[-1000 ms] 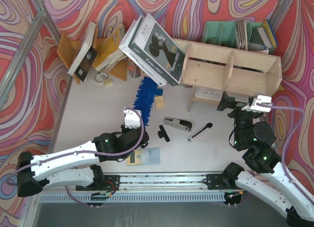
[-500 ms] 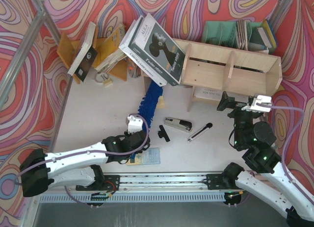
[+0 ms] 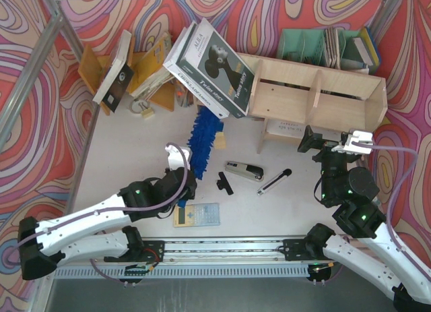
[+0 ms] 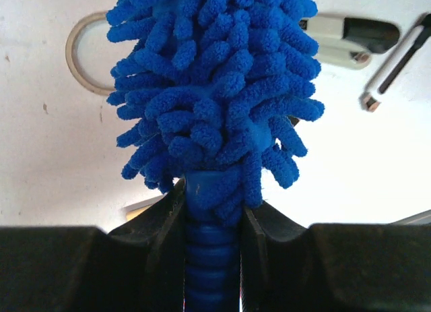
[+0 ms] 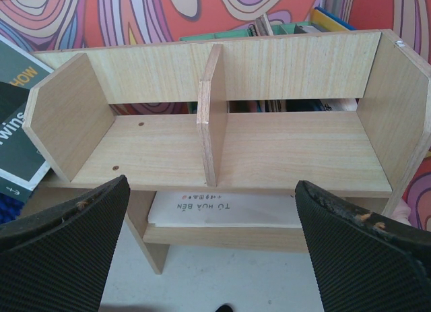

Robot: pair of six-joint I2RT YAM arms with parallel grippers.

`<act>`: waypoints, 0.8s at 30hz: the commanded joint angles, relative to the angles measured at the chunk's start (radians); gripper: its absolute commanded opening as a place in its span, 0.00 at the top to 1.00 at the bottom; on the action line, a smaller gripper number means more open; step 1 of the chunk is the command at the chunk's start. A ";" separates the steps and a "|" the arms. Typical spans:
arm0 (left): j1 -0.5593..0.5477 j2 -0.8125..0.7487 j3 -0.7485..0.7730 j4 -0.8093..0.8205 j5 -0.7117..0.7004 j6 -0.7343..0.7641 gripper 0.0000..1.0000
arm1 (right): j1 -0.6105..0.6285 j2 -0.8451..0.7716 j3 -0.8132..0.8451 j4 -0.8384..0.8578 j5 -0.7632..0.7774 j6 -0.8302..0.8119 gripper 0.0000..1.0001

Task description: Dust the bookshelf with a duster

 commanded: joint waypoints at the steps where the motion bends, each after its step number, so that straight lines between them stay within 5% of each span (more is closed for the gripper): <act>1: 0.005 -0.030 0.021 0.009 -0.034 0.052 1.00 | 0.001 0.002 -0.005 0.027 0.003 0.000 0.01; 14: 0.004 0.122 -0.157 0.188 0.026 -0.061 1.00 | 0.002 0.009 -0.005 0.025 -0.002 -0.001 0.01; 24: 0.004 0.039 -0.022 0.067 0.000 0.004 1.00 | 0.001 0.007 -0.004 0.024 0.000 0.001 0.01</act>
